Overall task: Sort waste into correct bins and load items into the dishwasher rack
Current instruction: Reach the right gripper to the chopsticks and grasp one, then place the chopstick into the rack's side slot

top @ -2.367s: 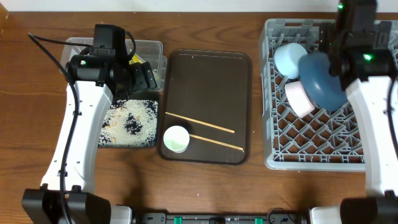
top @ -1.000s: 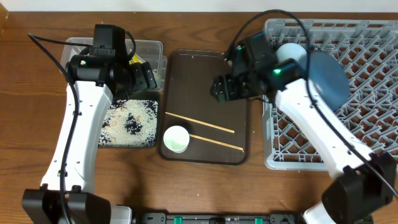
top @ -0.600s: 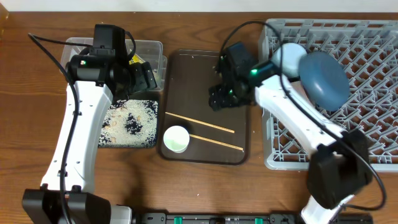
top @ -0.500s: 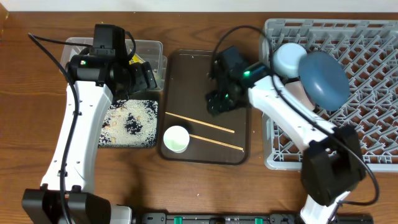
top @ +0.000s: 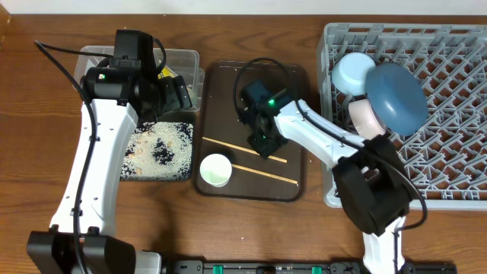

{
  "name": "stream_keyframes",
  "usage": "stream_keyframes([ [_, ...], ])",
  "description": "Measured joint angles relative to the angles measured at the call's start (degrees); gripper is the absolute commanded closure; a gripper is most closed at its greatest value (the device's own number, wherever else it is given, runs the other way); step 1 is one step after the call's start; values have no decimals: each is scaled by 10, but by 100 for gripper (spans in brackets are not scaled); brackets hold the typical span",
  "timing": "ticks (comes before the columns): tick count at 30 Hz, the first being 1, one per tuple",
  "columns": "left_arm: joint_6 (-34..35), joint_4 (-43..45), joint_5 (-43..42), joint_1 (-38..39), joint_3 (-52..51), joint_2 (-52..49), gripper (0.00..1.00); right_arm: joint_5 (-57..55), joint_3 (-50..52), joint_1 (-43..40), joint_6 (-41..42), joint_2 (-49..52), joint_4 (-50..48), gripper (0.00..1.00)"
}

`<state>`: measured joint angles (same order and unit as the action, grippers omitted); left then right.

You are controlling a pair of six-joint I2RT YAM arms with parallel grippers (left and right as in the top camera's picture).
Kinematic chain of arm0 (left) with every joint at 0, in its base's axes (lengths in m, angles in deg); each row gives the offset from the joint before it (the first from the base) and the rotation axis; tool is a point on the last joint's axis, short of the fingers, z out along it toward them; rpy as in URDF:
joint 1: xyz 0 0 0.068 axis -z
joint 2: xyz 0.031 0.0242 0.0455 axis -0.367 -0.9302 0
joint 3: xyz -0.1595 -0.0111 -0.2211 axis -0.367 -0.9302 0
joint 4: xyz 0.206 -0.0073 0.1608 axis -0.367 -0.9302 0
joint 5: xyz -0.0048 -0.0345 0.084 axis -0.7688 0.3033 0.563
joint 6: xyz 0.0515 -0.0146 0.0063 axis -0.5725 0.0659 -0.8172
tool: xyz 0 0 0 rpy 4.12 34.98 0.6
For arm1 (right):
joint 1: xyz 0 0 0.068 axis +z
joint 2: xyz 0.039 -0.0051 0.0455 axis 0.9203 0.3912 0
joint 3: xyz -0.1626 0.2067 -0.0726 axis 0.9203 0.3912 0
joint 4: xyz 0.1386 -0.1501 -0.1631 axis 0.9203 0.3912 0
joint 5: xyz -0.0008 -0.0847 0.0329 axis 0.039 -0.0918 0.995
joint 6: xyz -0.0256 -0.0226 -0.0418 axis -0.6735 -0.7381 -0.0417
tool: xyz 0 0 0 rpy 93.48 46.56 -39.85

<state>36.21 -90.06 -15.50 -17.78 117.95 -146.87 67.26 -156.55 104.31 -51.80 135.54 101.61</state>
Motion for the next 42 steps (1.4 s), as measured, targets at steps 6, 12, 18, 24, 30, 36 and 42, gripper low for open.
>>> stream_keyframes([
  [6, 0, 0, 0, 0, 0, 0, 10, -3, 12, 0, -9, 10, 1, 61],
  [12, 0, 0, 0, 0, 0, 0, 10, -10, 19, 0, -17, 10, -2, 87],
  [18, 0, 0, 0, 0, 0, 0, 9, -15, 26, 0, -5, 7, -6, 99],
  [24, 0, 0, 0, 0, 0, 0, 10, -5, 22, -10, 29, 7, 4, 99],
  [30, 0, 0, 0, 0, 0, 0, 10, -2, -26, -54, 68, -2, 79, 99],
  [36, 0, 0, 0, 0, 0, 0, 9, -2, -102, -130, 133, -105, 115, 99],
  [42, 0, 0, 0, 0, 0, 0, 9, -23, -122, -216, 198, -206, 155, 99],
])
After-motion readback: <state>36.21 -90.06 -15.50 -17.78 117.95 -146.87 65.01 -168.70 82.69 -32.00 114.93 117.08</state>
